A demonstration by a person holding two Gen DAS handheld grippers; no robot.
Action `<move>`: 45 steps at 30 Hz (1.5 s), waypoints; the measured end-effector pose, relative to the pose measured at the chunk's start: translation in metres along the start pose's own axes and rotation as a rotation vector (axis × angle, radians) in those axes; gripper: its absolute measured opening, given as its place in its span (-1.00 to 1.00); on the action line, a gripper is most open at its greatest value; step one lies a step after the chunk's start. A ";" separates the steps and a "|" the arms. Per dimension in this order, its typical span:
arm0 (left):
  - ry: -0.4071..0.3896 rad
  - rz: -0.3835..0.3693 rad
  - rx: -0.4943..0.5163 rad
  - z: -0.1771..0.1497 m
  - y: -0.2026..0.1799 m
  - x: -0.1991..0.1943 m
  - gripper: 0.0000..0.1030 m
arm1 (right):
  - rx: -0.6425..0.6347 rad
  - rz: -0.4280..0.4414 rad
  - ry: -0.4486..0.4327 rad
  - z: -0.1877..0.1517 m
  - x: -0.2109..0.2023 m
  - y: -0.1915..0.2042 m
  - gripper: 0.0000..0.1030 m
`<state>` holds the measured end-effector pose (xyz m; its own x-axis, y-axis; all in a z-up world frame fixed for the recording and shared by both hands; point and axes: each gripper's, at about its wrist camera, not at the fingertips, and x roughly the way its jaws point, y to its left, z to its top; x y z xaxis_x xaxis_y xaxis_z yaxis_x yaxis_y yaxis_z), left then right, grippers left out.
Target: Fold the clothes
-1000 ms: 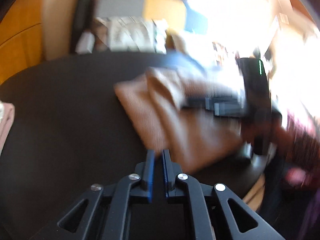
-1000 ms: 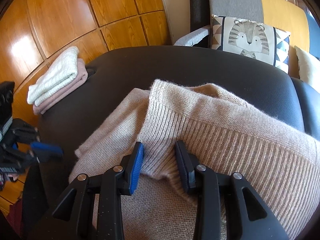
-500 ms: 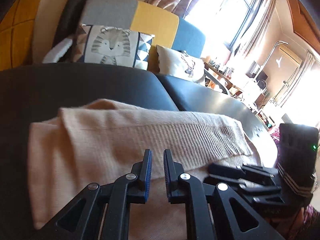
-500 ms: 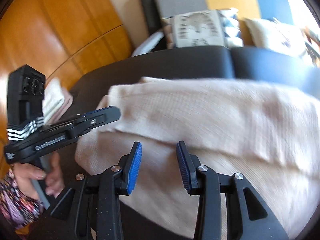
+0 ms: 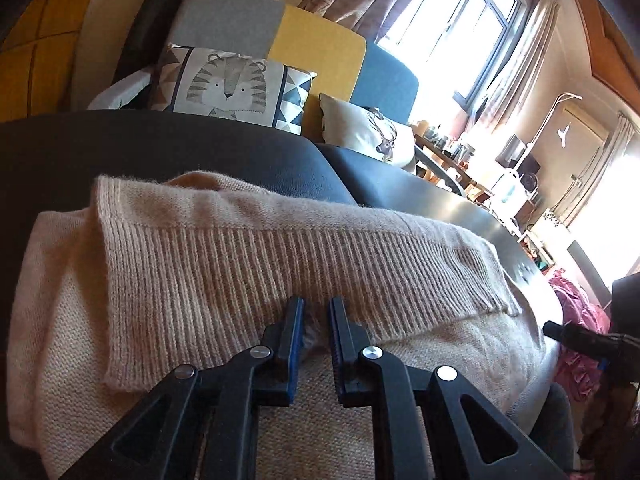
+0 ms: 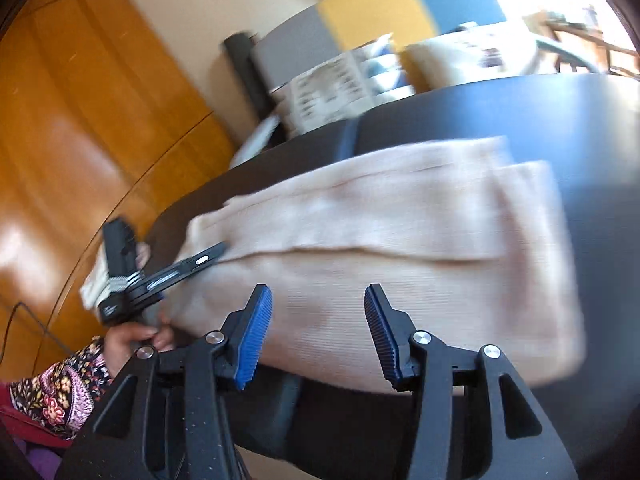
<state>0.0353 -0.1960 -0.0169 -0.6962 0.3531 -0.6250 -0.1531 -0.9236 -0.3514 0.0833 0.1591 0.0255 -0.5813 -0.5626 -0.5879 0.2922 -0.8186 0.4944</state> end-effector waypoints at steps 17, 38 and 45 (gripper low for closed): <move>0.151 -0.236 0.457 0.009 -0.209 0.074 -0.75 | 0.040 0.124 0.097 0.034 0.011 -0.110 -0.26; 0.189 -0.265 0.471 -0.026 -0.223 0.092 -0.74 | 0.030 0.095 0.145 0.053 0.045 -0.126 -1.00; 0.185 -0.267 0.472 -0.028 -0.222 0.093 -0.74 | 0.086 0.070 0.079 0.051 0.044 -0.136 -1.00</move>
<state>0.0244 0.0457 -0.0163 -0.4627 0.5646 -0.6835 -0.6333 -0.7500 -0.1908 -0.0209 0.2519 -0.0345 -0.4992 -0.6280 -0.5970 0.2619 -0.7661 0.5869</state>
